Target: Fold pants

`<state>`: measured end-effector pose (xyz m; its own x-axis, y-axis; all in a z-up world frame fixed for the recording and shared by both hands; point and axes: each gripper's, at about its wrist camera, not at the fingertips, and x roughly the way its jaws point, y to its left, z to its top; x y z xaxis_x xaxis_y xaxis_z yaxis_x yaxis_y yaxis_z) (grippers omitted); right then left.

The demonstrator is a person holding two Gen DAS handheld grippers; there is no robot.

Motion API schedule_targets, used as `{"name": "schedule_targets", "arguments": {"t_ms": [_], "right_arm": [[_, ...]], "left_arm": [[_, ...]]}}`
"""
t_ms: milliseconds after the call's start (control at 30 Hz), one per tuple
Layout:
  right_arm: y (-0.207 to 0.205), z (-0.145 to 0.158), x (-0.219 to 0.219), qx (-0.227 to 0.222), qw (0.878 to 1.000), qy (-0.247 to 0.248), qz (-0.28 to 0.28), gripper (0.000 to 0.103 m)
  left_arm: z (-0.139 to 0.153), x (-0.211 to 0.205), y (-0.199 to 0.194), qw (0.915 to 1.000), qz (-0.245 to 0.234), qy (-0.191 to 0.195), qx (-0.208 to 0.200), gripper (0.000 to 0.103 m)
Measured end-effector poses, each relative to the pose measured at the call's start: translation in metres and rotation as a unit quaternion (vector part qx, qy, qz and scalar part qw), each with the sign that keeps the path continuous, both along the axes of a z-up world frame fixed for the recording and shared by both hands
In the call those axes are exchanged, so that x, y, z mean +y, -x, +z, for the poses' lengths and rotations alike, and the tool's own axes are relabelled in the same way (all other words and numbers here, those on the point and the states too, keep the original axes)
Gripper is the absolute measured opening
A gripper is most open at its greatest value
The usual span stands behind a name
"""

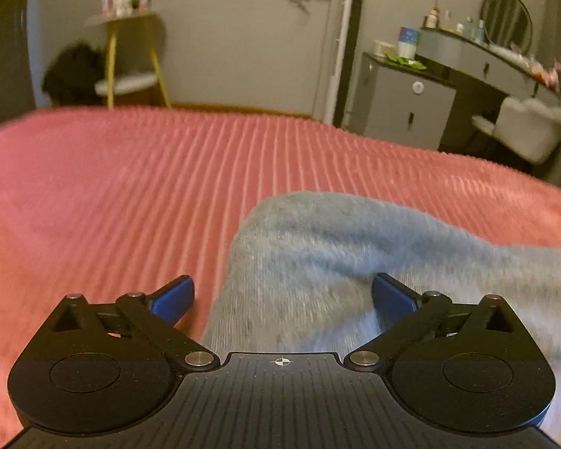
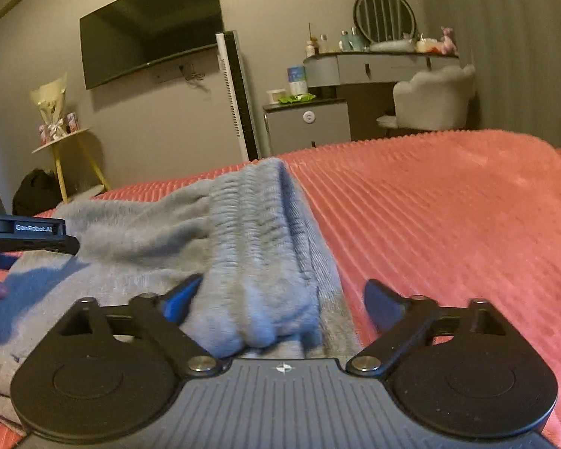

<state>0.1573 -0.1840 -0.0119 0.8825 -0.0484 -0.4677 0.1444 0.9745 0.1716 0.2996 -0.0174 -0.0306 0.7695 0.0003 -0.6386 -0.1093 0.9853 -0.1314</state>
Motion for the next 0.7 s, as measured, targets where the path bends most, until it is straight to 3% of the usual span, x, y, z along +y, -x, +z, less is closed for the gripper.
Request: {"name": "schedule_targets", "arguments": {"t_ms": [133,233,500,633,700], "right_arm": [[-0.006,-0.006,-0.004,0.001,1.000,-0.012,0.004,0.099],[-0.002,-0.005,-0.002,0.001,1.000,-0.013,0.005,0.099],[-0.003,-0.004,-0.007,0.008,1.000,-0.016,0.005,0.099],[-0.004,-0.003,-0.008,0.013,1.000,-0.020,0.004,0.099],[-0.004,-0.002,-0.008,0.014,1.000,-0.019,0.004,0.099]], "left_arm": [[-0.005,0.021,-0.015,0.9975,-0.006,0.067,0.020,0.103],[-0.004,0.028,-0.012,0.9960,-0.004,0.086,0.025,0.103],[0.002,0.040,0.047,0.9987,0.000,0.040,0.031,0.103],[0.006,0.051,0.086,0.9980,0.020,0.052,0.031,0.103],[0.008,0.053,0.102,0.9973,0.029,0.047,0.050,0.103]]}}
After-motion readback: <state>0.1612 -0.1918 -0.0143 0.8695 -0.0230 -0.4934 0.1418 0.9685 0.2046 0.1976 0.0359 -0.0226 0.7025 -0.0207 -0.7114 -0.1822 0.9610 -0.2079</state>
